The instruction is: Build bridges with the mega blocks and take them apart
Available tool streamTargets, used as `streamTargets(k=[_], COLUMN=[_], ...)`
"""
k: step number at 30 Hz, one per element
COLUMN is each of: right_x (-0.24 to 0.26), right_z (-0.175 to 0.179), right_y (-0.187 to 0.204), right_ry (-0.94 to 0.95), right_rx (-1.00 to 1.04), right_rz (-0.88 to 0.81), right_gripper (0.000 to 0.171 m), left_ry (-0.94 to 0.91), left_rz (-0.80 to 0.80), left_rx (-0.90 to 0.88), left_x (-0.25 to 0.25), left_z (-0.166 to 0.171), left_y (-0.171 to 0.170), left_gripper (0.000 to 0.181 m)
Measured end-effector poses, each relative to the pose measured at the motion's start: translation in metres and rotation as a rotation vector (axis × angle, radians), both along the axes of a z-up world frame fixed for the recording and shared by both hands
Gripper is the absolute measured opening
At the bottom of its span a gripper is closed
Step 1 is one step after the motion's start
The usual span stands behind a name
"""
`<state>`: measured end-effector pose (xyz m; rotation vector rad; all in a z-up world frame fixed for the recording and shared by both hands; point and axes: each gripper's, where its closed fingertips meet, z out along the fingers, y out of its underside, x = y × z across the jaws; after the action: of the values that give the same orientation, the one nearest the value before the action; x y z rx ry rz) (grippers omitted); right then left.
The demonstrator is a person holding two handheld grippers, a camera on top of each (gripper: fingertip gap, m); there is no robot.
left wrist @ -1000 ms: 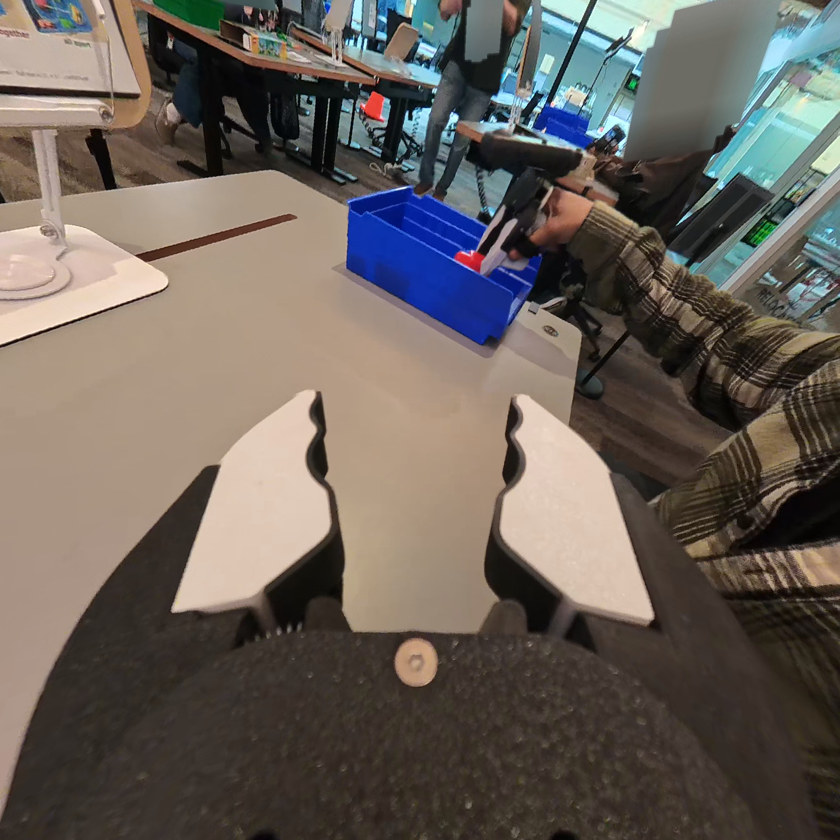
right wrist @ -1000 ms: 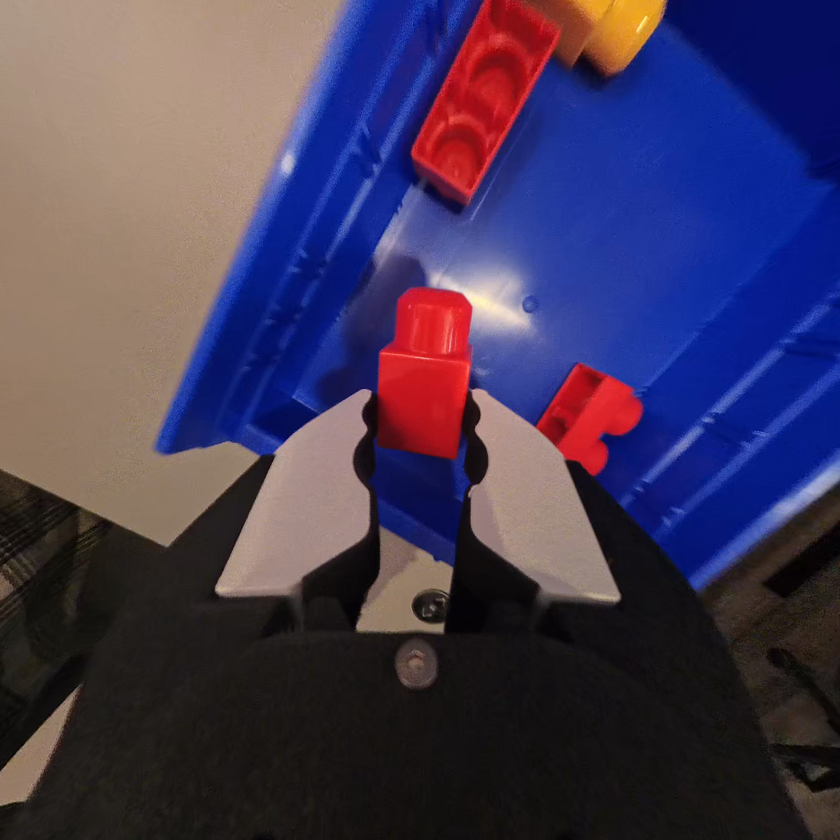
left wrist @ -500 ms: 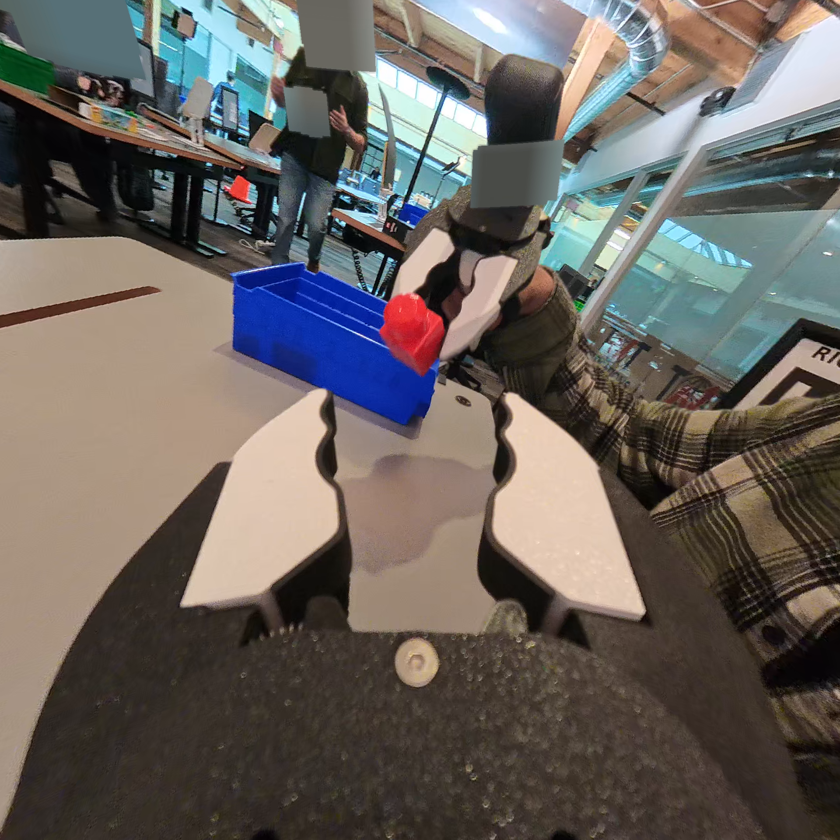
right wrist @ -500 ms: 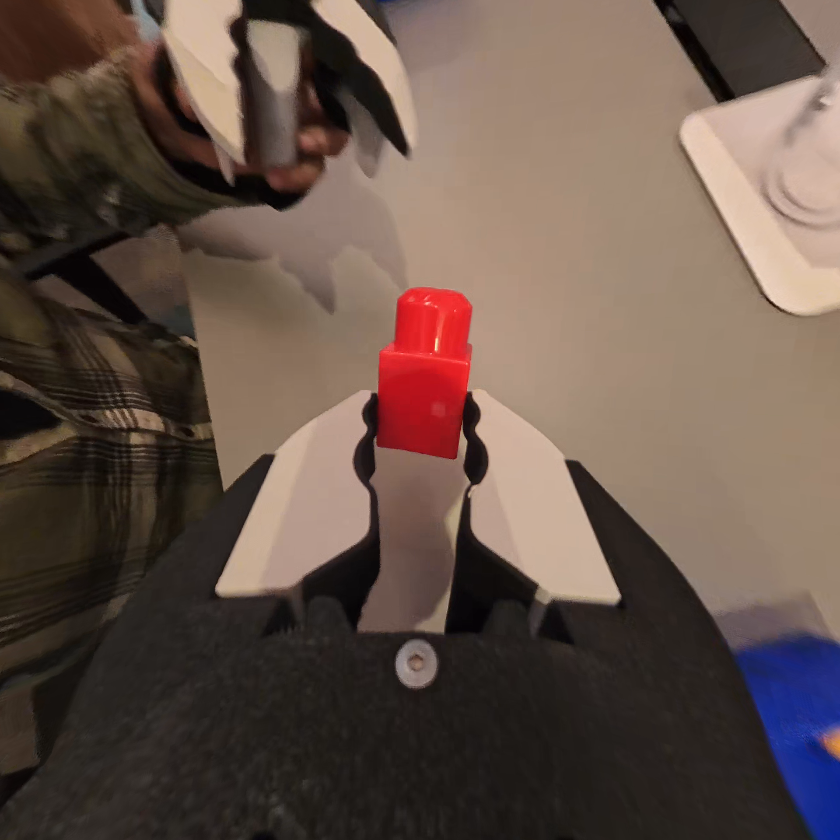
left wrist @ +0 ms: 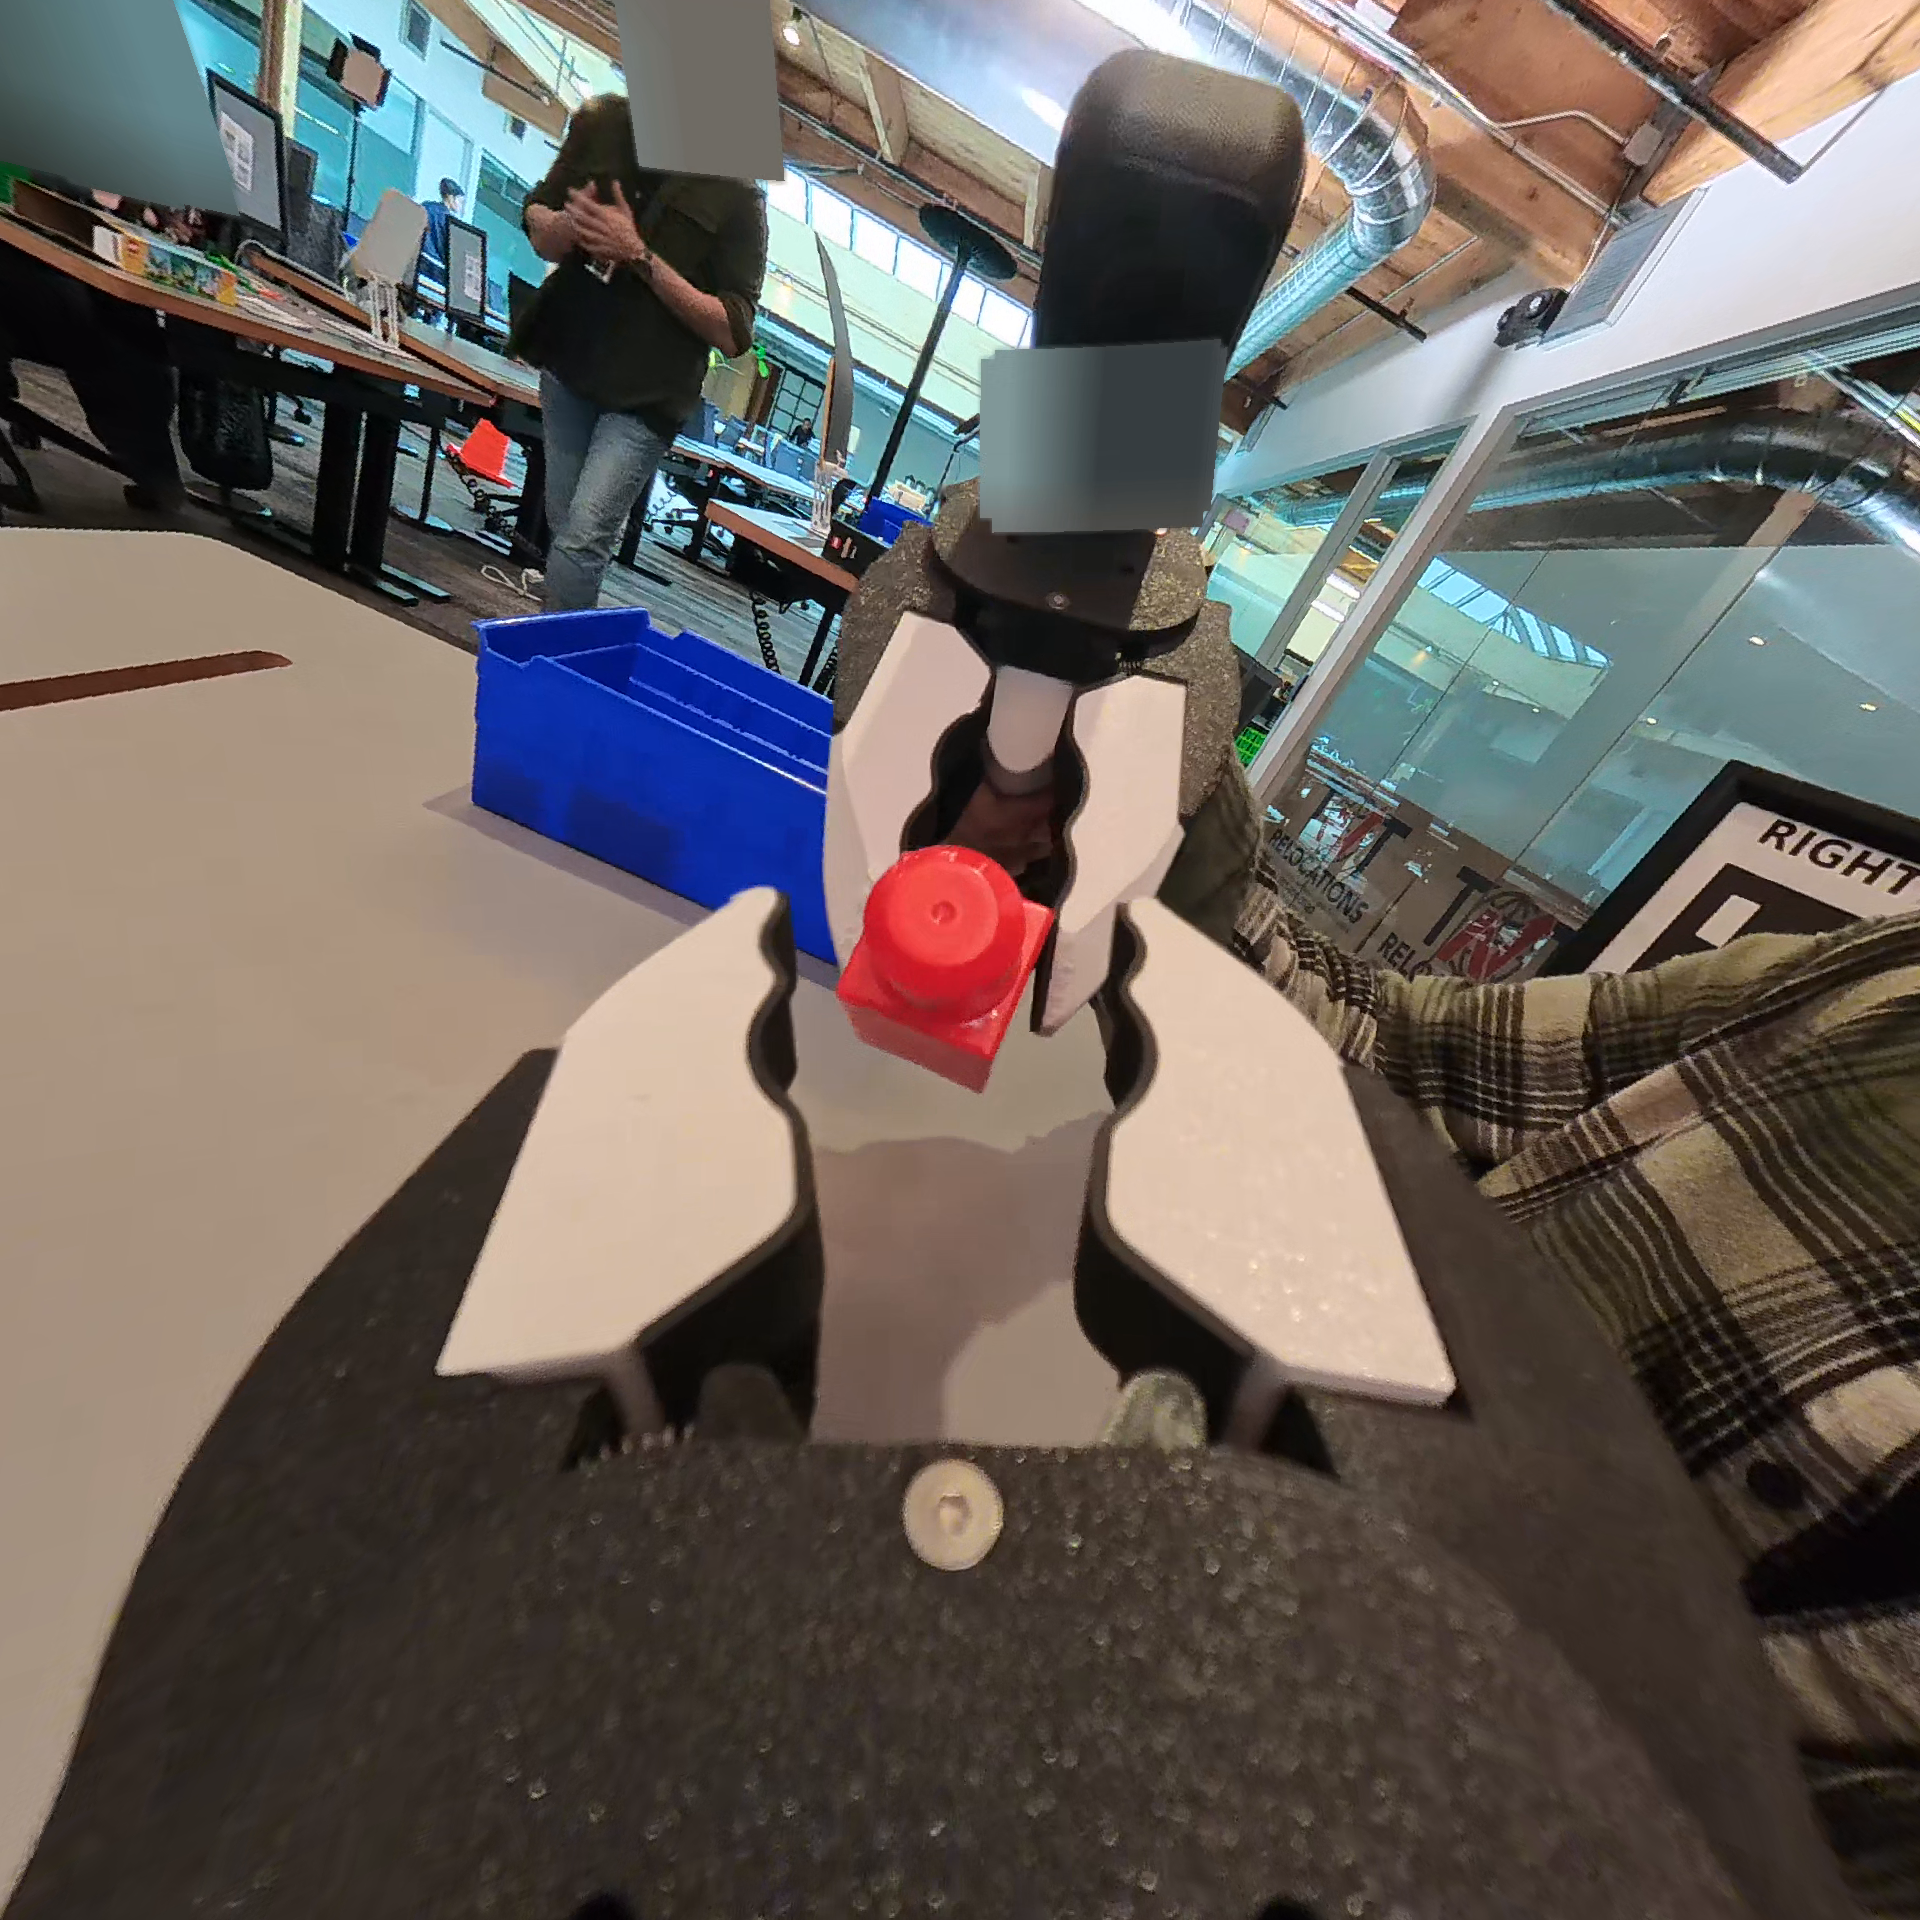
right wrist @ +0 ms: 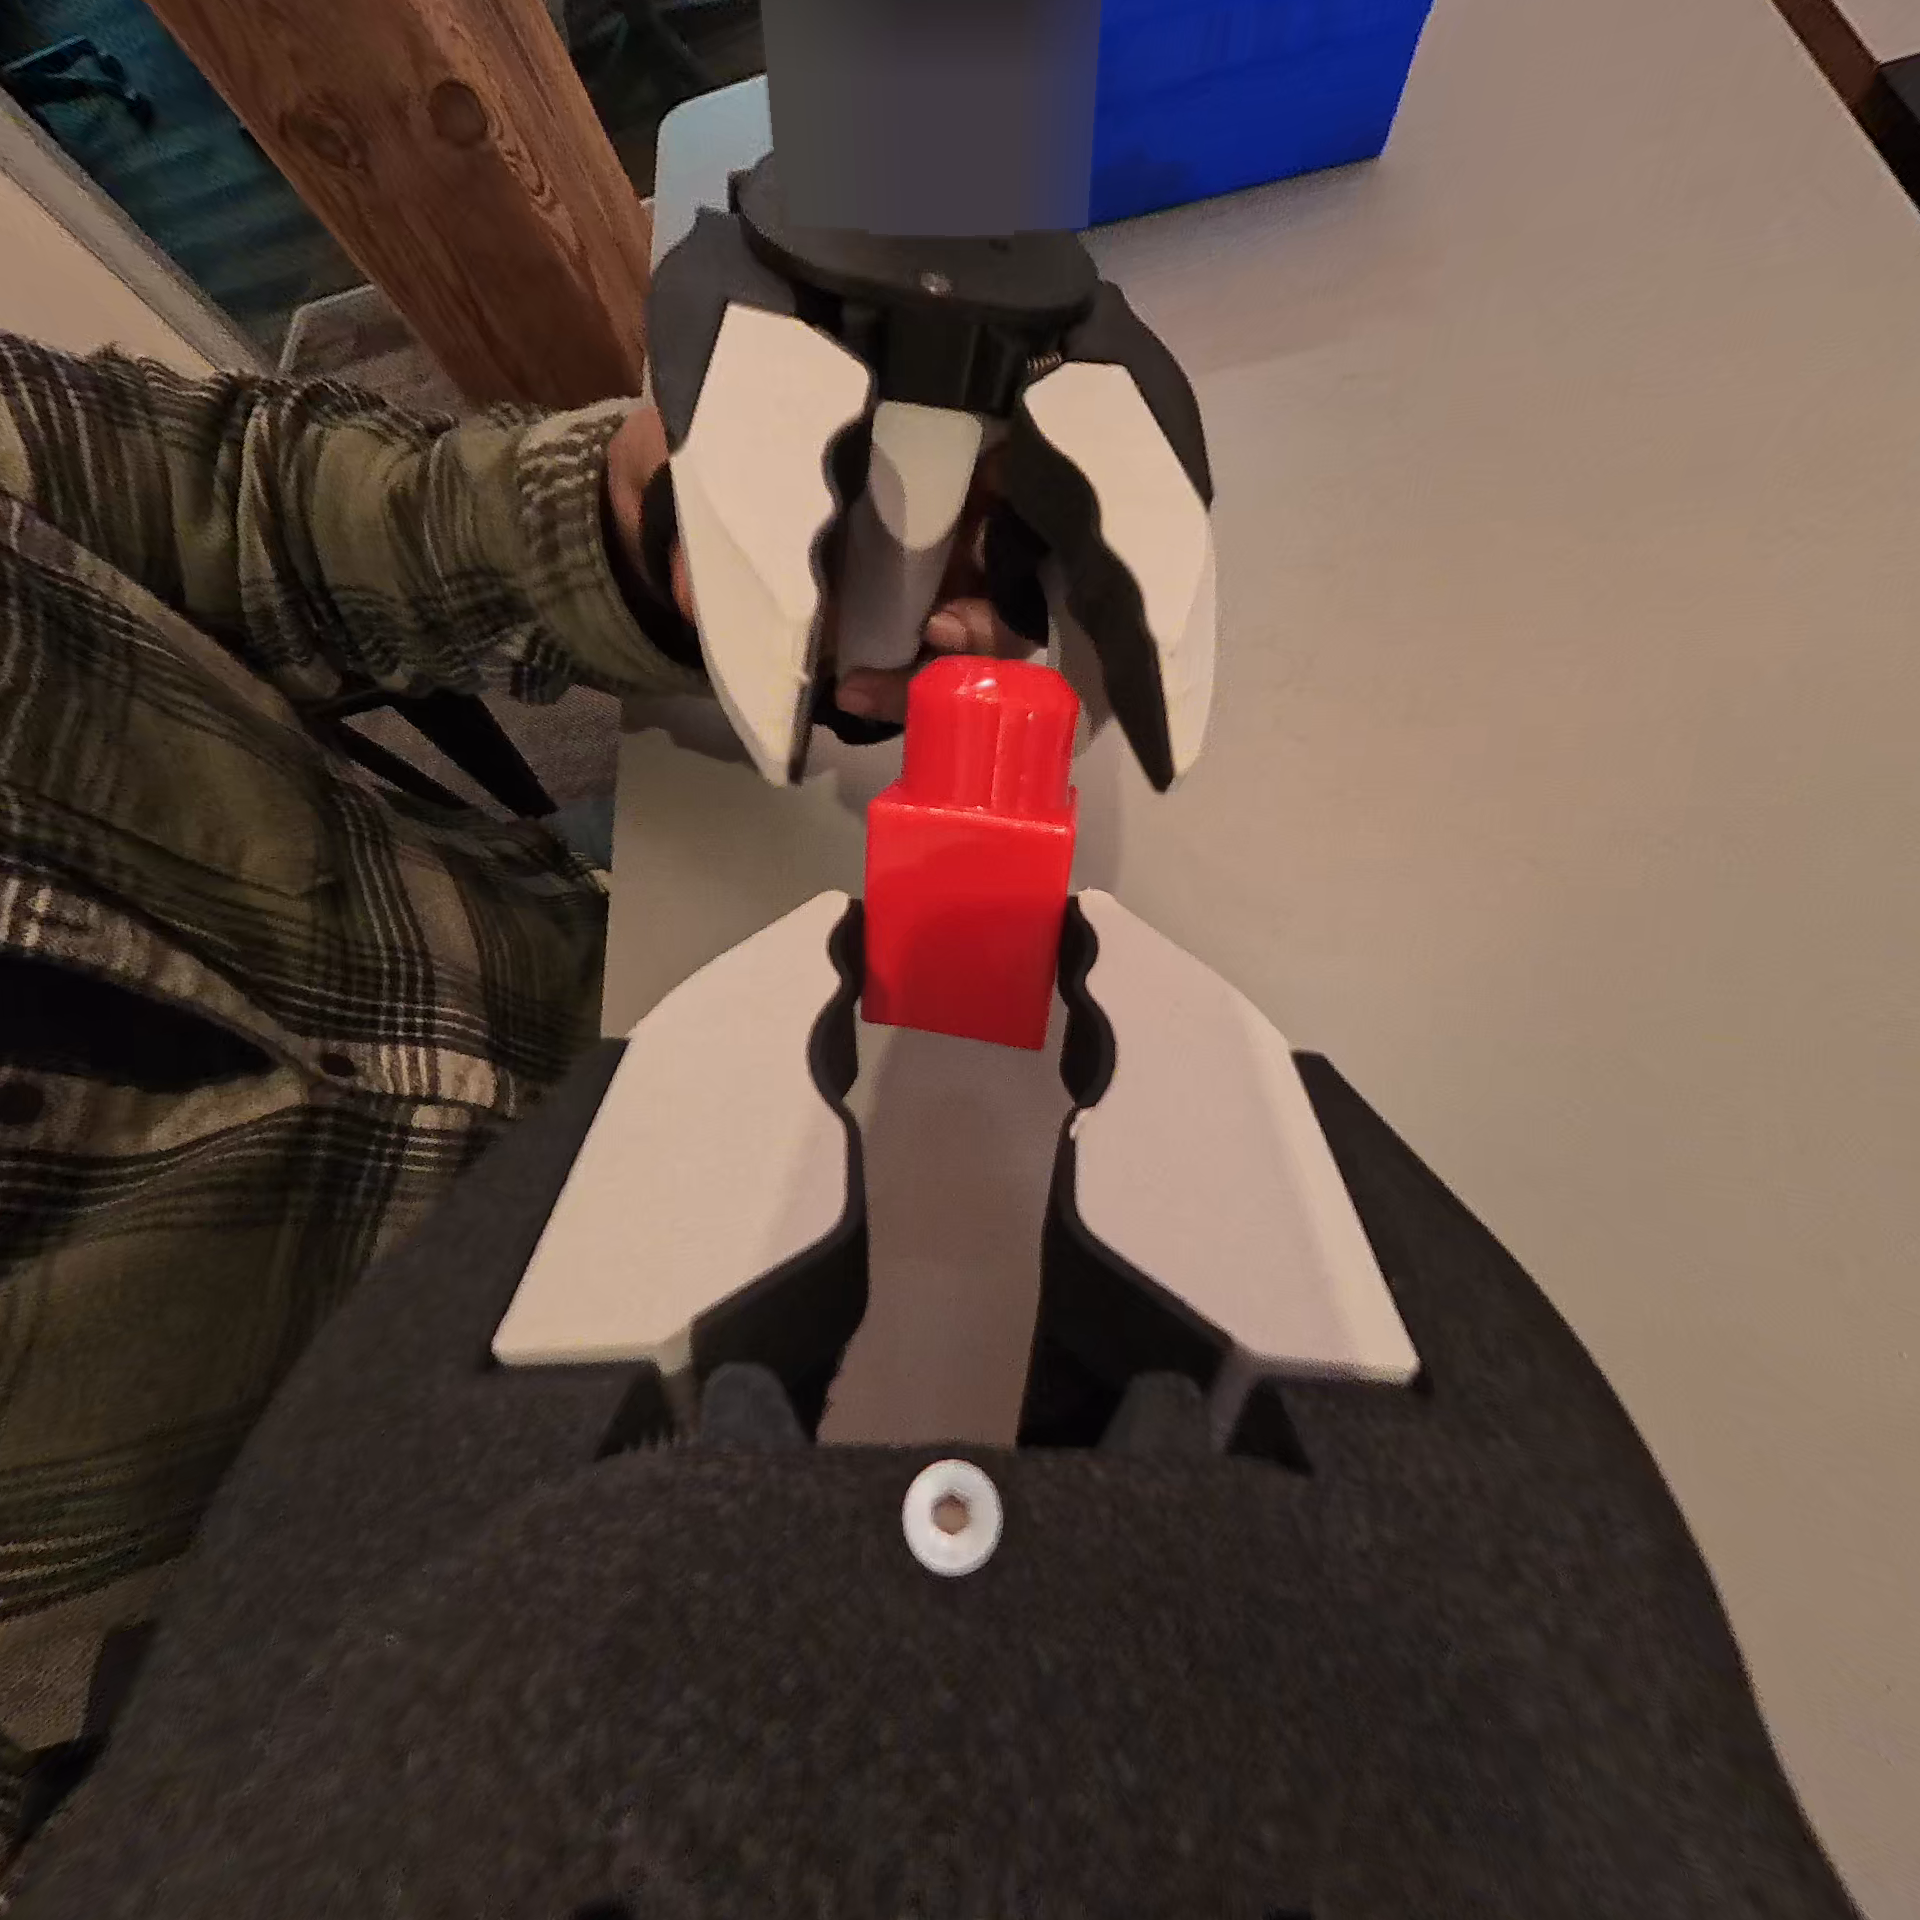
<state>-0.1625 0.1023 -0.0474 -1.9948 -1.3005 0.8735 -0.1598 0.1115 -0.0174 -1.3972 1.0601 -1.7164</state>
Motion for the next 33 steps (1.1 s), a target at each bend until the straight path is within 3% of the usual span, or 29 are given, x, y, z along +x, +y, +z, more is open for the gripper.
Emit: streamTargets(k=[3,10,13,18,24,28,33], right_x=[-0.008,-0.018,-0.013,0.008,0.019,0.022,0.028], right_z=[0.002,0.006,0.009,-0.003,-0.018,-0.03,-0.033], right_y=[-0.001,0.003,0.007,0.004,-0.006,-0.008,-0.008], right_ry=[0.027,0.115,0.159,0.129,0.139,0.148,0.125], right_rx=[-0.001,0.011,0.01,0.045,0.04,0.033,0.024], right_rz=[0.015,0.013,-0.063,-0.215,-0.283,-0.299,-0.311], right_gripper=[0.035,0.035,0.05,0.068,0.067,0.063,0.063], left_ry=[0.009,0.018,0.021,0.163,0.431,0.593,0.682], left_rz=[-0.023,0.05,0.159,0.477,0.897,1.057,1.107], left_rx=[0.01,0.068,0.08,0.152,0.2,0.146,-0.003], left_x=[0.0,-0.011,-0.033,-0.134,-0.314,-0.408,-0.461], left_z=[-0.003,0.001,0.009,0.02,0.033,0.022,-0.017], left_y=[-0.004,-0.001,0.017,0.081,0.155,0.184,0.208], left_gripper=[0.037,0.035,0.035,0.035,0.035,0.035,0.035])
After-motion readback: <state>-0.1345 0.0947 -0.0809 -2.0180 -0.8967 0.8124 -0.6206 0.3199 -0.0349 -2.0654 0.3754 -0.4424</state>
